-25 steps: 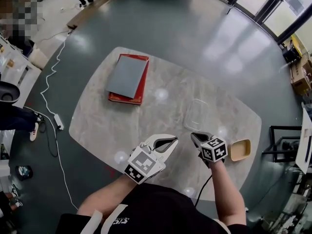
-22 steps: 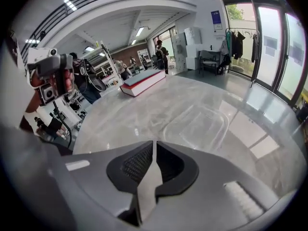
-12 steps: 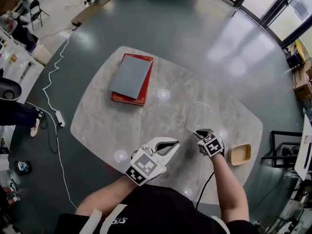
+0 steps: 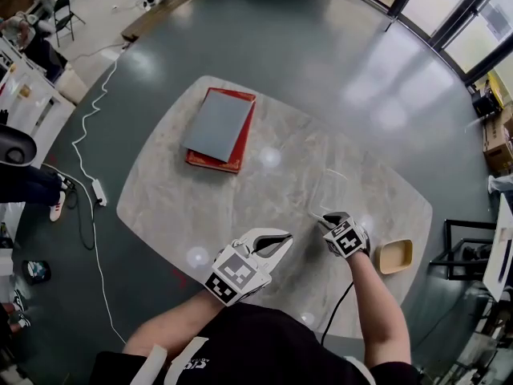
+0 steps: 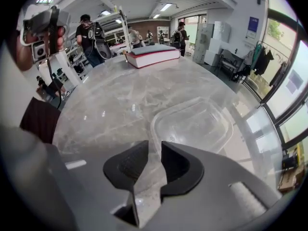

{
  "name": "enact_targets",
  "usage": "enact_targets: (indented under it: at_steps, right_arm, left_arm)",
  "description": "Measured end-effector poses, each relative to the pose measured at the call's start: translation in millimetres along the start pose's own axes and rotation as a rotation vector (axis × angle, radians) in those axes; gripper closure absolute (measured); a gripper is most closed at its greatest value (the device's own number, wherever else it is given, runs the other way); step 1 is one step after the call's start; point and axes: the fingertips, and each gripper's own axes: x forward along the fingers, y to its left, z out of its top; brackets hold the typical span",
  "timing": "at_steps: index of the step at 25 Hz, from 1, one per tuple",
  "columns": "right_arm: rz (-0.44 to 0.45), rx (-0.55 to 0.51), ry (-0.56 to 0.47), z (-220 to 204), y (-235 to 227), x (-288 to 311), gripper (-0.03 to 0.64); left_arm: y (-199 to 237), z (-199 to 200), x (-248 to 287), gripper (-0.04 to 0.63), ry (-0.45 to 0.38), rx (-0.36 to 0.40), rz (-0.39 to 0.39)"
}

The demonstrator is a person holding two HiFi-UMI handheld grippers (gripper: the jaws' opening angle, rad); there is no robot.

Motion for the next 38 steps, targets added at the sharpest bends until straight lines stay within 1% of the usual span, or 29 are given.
enact_targets:
  at_steps: [3, 5, 7, 9, 11, 14, 18, 20, 22, 27, 30, 34, 38]
  right_arm:
    - [0.013, -0.081, 0.046, -3.3, 0.4, 7.9, 0.53]
    - [0.04, -0.125, 0.094, -7.3, 2.7, 12.9, 0.5]
    - [0.055, -0.153, 0.12, -8.5, 2.9, 15.5, 0.5]
    - [0.063, -0.141, 0.115, -5.5, 2.7, 15.6, 0.516]
    - [0.068, -0.103, 0.1, -2.3, 3.6, 12.4, 0.585]
    - [0.068, -0.078, 0.09, -1.5, 4.7, 10.4, 0.589]
    - [0.064, -0.14, 0.097, -1.9, 9.9, 10.8, 0.594]
    - [0.062, -0.126, 0.057, 2.8, 15.8, 2.6, 0.597]
    - [0.068, -0.09, -0.008, 8.5, 24.1, -9.7, 0.598]
    - [0.093, -0.038, -0.156, 6.8, 44.1, -46.1, 0.598]
    - [0.106, -0.003, -0.238, -1.1, 54.5, -70.4, 0.598]
    - [0.127, 0.053, -0.354, -7.6, 68.3, -105.7, 0.598]
    - [0.152, 0.16, -0.507, -7.1, 76.5, -144.1, 0.598]
  left_arm:
    - [-2.4, -1.5, 0.0, 0.601, 0.0, 0.004, -0.004]
    - [-3.2, -3.0, -0.7, 0.601, 0.001, 0.003, -0.004]
    - [-3.7, -4.6, -2.4, 0.601, 0.001, 0.0, -0.002]
    - [-2.8, -5.9, -5.8, 0.601, 0.002, -0.004, 0.004]
    - [-1.7, -6.7, -9.5, 0.601, 0.001, -0.01, 0.012]
    - [1.1, -7.1, -14.8, 0.601, -0.004, -0.015, 0.024]
    - [0.6, -7.0, -18.7, 0.601, -0.006, -0.025, 0.031]
    - [-5.1, -6.5, -17.9, 0.603, -0.004, -0.032, 0.028]
    - [-11.3, -4.0, -16.6, 0.601, -0.008, -0.03, 0.031]
    - [-35.0, 6.6, -15.3, 0.601, -0.041, -0.012, 0.051]
    - [-48.9, 9.6, -22.0, 0.601, -0.062, -0.017, 0.087]
    - [-60.6, 12.4, -41.0, 0.601, -0.08, -0.02, 0.156]
    - [-68.6, 16.5, -60.4, 0.601, -0.083, -0.021, 0.207]
